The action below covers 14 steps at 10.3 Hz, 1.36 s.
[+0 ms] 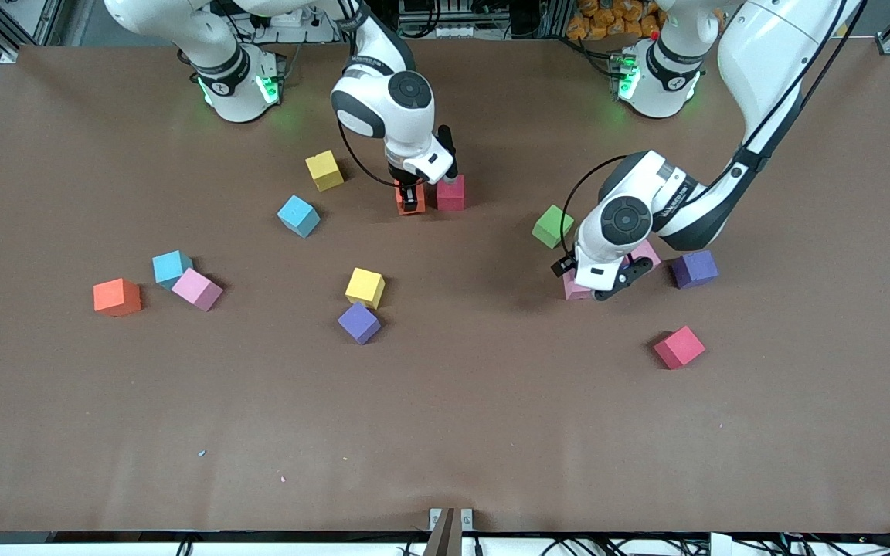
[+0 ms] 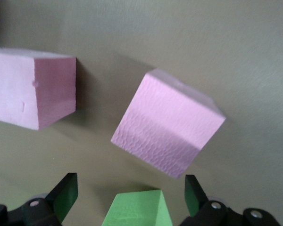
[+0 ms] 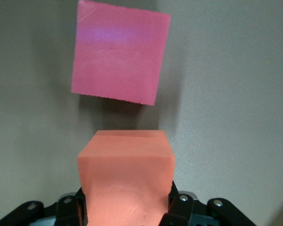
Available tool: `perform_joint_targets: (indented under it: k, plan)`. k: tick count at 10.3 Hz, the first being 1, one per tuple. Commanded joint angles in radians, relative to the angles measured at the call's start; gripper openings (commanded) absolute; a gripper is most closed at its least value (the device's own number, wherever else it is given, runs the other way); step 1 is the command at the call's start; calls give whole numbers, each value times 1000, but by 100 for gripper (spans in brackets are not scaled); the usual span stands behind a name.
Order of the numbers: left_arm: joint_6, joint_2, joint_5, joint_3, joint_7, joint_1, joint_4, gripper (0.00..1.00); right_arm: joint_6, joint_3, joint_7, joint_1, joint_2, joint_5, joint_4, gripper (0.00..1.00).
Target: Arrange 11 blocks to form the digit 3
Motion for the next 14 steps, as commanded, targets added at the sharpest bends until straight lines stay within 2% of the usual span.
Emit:
perform_joint_targets:
  k: [1, 5, 8, 14]
  plan:
    - [18, -101, -15, -22, -5, 11, -102, 100, 7, -1, 52, 25, 39, -28, 38, 0]
    - [38, -127, -53, -125, -79, 59, -137, 100, 28, -1, 79, 25, 50, -27, 38, 0]
    - [156, -119, -55, -130, -103, 64, -197, 100, 50, -1, 93, 26, 61, -28, 38, 0]
    - [170, -81, -55, -130, -112, 64, -208, 100, 79, -1, 92, 28, 73, -36, 36, 0]
